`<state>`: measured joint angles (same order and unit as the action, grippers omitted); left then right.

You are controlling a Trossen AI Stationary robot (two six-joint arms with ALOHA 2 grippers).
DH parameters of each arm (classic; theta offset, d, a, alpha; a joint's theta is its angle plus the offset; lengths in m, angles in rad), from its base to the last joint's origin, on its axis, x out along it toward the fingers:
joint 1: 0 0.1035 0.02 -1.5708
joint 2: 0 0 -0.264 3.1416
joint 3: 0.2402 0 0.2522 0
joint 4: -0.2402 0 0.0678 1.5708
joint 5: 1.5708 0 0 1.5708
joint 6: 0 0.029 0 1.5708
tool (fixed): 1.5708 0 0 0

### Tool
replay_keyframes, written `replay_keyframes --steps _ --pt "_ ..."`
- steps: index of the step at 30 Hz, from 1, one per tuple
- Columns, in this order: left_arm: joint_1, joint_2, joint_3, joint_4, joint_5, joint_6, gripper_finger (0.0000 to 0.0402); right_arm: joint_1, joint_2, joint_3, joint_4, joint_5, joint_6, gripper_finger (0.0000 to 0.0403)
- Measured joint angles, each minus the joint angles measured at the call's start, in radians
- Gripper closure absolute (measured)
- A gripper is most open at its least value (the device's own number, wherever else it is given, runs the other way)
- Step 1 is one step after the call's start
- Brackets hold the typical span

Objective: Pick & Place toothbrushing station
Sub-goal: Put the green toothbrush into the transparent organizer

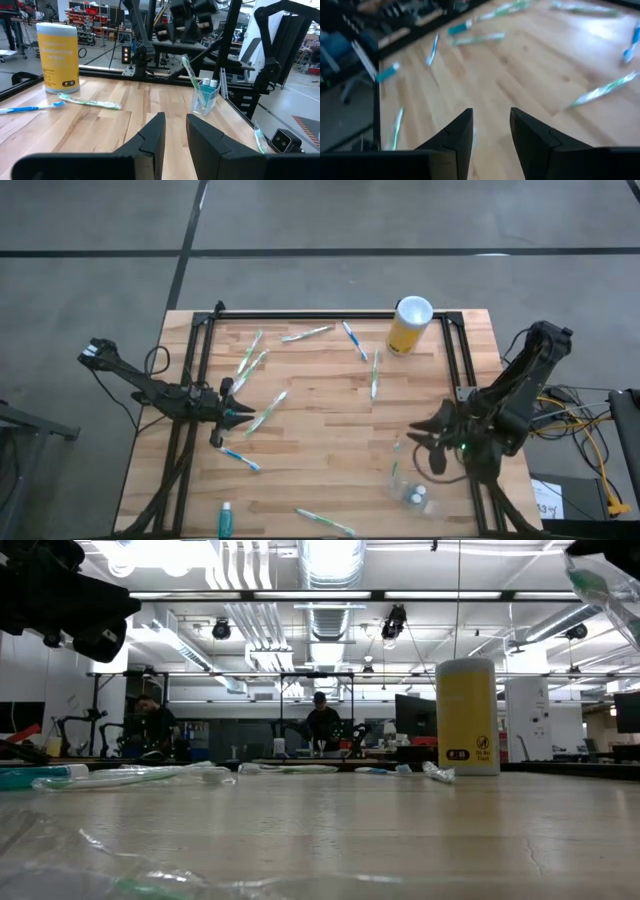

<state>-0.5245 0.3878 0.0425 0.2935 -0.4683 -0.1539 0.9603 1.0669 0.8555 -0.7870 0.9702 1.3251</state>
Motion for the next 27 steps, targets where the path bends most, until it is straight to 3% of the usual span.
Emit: replay_keyframes --steps 7,17,27 --pt "0.0 0.0 0.0 0.0 0.0 0.0 0.0319 -0.071 -0.129 0.0 -0.055 0.062 0.003 0.0275" --pt "0.0 0.0 0.0 0.0 0.0 0.0 0.0319 -0.326 -0.208 0.0 -0.048 0.01 0.015 0.0275" --pt "0.0 0.0 0.0 0.0 0.0 0.0 0.0319 -0.758 -0.162 0.0 0.056 -0.418 -0.134 0.0275"
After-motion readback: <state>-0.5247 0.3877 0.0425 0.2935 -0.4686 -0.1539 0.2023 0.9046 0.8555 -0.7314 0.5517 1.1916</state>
